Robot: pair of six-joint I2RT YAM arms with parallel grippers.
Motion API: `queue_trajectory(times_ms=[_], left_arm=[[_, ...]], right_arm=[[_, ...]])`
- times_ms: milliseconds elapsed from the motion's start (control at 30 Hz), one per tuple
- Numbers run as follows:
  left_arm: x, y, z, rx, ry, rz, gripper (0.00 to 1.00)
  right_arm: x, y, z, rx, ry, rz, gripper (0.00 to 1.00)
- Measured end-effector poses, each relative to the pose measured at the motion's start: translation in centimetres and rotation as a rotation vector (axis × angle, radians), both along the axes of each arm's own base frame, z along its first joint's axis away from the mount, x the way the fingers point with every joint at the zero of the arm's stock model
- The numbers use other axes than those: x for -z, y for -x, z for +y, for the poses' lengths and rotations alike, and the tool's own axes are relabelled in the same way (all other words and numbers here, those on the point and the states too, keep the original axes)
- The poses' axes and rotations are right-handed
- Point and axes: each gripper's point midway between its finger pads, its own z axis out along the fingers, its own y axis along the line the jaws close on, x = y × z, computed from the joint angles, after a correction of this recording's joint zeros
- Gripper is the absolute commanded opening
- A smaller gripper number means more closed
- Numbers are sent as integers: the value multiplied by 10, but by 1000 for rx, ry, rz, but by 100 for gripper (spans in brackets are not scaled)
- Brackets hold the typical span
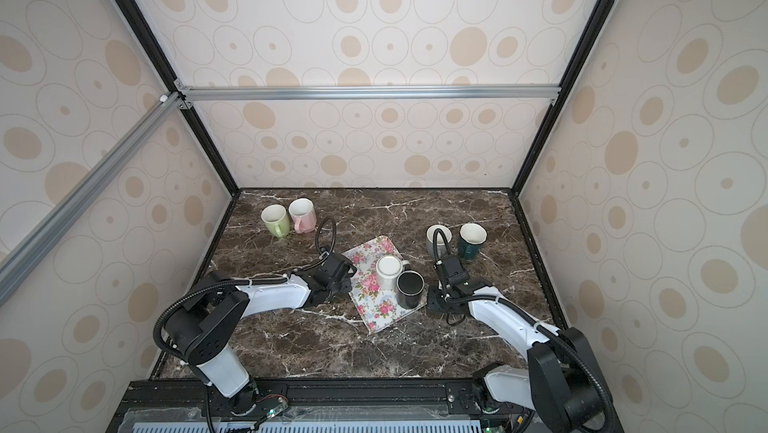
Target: Turn the mug right side up
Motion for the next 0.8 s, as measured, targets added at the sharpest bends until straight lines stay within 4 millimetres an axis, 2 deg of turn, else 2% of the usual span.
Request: queue_trajectory(times_ms=[67,167,300,367,533,667,800], left_arm=[[-1,-2,-1,0,11,-4,31],[0,-6,-2,4,21,-8,22],[3,-16,-3,7,22,-13,20],[2,-24,-2,5,17,-19,17],[2,-44,-4,16,-5,-31,17],[1,-64,-11,43,-39,-40,12],[0,-89,-21,74,-63,-58,12]], right_arm=[[1,-6,-1,8,-4,-12,45],[4,-14,-2,20,-9,-26,34],[12,-21,0,15,-4,-20,24],[15,-24,1,9,-1,-16,23],[17,-28,3,6,-12,-22,23],[15,-29,7,3,-37,-28,23],[13,-30,13,-1,-76,-43,24]])
